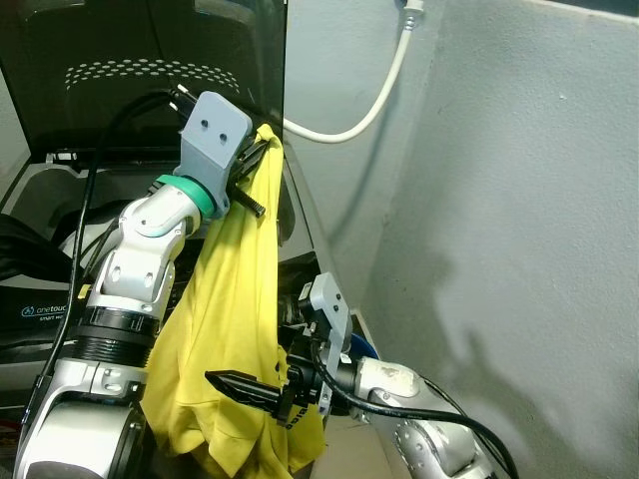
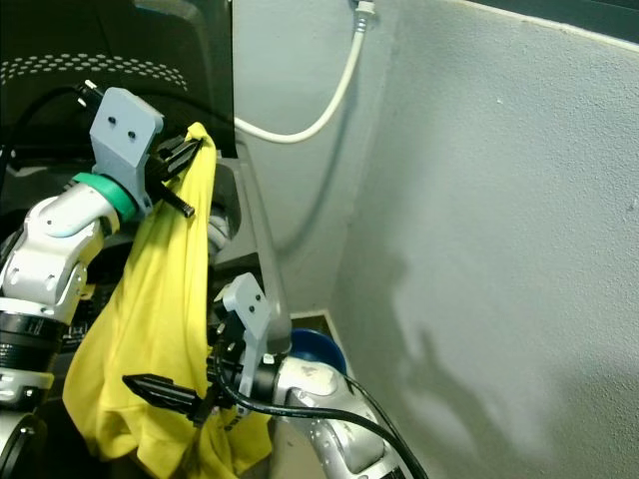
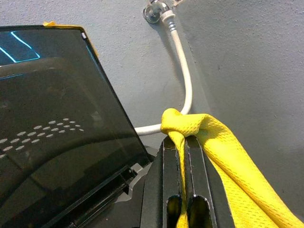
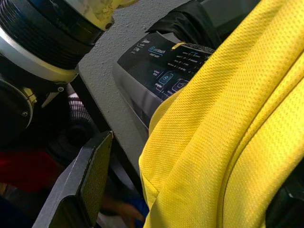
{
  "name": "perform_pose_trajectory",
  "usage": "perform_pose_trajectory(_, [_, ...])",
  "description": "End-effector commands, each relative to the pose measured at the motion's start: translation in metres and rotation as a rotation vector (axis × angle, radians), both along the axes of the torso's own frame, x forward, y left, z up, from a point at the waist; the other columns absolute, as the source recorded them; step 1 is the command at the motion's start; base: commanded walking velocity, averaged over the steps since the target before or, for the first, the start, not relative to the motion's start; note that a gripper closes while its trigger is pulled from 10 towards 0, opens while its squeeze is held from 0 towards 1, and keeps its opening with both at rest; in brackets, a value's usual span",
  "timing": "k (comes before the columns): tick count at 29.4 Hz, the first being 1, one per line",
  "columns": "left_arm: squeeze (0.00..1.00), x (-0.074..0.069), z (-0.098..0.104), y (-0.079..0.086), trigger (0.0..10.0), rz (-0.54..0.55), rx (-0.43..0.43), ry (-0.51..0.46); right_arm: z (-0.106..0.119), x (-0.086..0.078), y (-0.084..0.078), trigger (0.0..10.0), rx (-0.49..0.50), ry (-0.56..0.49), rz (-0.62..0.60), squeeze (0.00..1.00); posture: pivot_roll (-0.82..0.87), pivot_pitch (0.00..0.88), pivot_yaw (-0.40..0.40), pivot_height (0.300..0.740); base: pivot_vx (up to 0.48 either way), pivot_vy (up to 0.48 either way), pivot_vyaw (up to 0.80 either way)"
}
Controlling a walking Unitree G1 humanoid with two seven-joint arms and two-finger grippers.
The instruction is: Clothes washing
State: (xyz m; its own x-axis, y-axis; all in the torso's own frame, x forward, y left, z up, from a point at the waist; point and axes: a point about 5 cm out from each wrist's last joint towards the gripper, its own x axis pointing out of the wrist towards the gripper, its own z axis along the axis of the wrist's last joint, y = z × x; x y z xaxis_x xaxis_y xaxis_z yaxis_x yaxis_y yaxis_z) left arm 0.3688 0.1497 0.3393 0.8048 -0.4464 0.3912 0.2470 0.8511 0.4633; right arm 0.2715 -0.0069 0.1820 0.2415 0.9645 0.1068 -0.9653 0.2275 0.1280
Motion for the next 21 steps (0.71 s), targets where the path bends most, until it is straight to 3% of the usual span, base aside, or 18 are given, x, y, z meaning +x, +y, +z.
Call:
perform_pose_trajectory(1, [0.00, -0.0025, 0.0067, 0.0007, 10.0, 0.002, -0.030, -0.029, -0.0028, -0.0053, 0.0043, 1.7, 0.003, 0.022, 0.023, 0.00, 0.01, 0.017, -0.050, 0.740, 0.000, 0.000, 0.00])
perform_pose_trajectory(2, [0.00, -0.0022, 0.0065, 0.0006, 10.0, 0.003, -0.032, -0.028, -0.0024, -0.0060, 0.0047, 0.0, 0.008, 0.026, 0.025, 0.00, 0.01, 0.016, -0.050, 0.740, 0.000, 0.000, 0.00])
perform_pose_trajectory(21, [0.00, -0.0025, 0.0037, 0.0032, 10.0, 0.021, -0.038, -0.023, 0.0029, -0.0068, 0.0070, 0.0, 0.055, 0.050, 0.027, 0.00, 0.01, 0.000, -0.051, 0.740, 0.000, 0.000, 0.00])
